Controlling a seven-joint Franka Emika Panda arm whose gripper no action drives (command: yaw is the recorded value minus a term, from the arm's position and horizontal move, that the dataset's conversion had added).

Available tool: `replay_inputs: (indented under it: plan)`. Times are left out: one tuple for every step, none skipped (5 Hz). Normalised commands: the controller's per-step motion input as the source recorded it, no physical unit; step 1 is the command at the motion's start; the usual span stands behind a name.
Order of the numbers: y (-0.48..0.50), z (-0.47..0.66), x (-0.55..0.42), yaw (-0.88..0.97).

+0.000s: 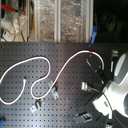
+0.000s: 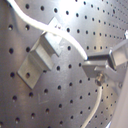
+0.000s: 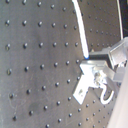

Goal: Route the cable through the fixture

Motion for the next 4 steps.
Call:
replay_inputs:
  plan:
    - [0.053, 0.08, 0.266, -0.02]
    - [-0.01, 0.04, 0.24, -0.21]
    - [0.028, 0.0, 0.032, 0.0]
    - [-0.1, 0.28, 0.131, -0.1]
